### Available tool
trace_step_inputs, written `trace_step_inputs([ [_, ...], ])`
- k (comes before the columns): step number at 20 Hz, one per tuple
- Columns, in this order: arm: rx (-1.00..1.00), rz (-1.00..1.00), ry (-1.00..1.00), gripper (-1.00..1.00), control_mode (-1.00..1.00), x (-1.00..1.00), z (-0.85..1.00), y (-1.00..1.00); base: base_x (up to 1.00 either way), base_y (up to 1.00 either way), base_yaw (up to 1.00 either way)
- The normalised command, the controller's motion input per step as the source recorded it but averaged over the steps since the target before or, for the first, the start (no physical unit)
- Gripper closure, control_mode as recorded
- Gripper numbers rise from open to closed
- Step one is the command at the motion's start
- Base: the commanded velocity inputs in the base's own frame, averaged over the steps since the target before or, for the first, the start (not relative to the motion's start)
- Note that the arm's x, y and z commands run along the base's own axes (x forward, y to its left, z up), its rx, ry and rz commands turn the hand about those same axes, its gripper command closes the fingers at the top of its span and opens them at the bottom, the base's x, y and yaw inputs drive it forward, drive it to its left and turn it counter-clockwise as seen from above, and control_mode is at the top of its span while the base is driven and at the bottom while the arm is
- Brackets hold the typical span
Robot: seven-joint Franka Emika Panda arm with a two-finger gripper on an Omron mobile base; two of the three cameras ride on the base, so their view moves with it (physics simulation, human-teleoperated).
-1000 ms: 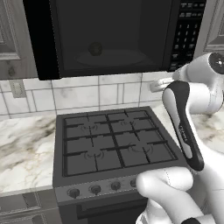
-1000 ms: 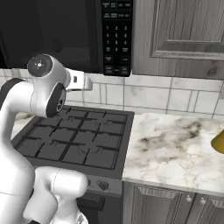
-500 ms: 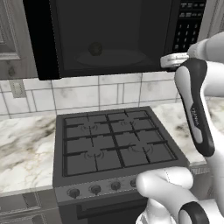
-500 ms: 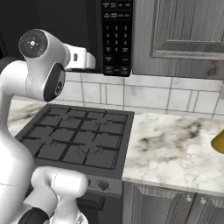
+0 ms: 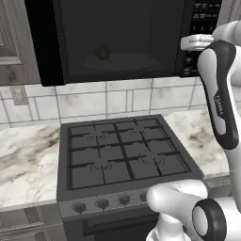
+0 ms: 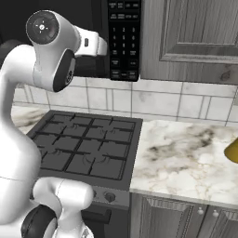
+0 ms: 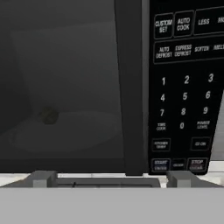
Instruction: Open the microwave door.
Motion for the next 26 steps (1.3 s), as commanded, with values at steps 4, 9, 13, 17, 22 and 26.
trace_step_inputs([
  [4,0.05,0.0,0.0,-1.0,-1.0,0.54,0.0,-0.22,0.0,0.0,0.0],
  [9,0.06,0.0,0.0,-1.0,-1.0,0.75,-0.02,-0.08,0.0,0.0,0.0],
  [13,0.03,0.0,0.0,-1.0,-1.0,0.84,-0.12,0.0,0.0,0.0,0.0],
  [17,0.03,0.0,0.0,-1.0,-1.0,0.76,-0.14,-0.03,0.0,0.0,0.0],
  [22,0.02,0.0,-0.06,-1.0,-1.0,0.61,-0.23,-0.08,0.0,0.0,0.0],
  [26,0.0,0.0,-0.13,-1.0,-1.0,0.56,-0.35,-0.02,0.0,0.0,0.0],
])
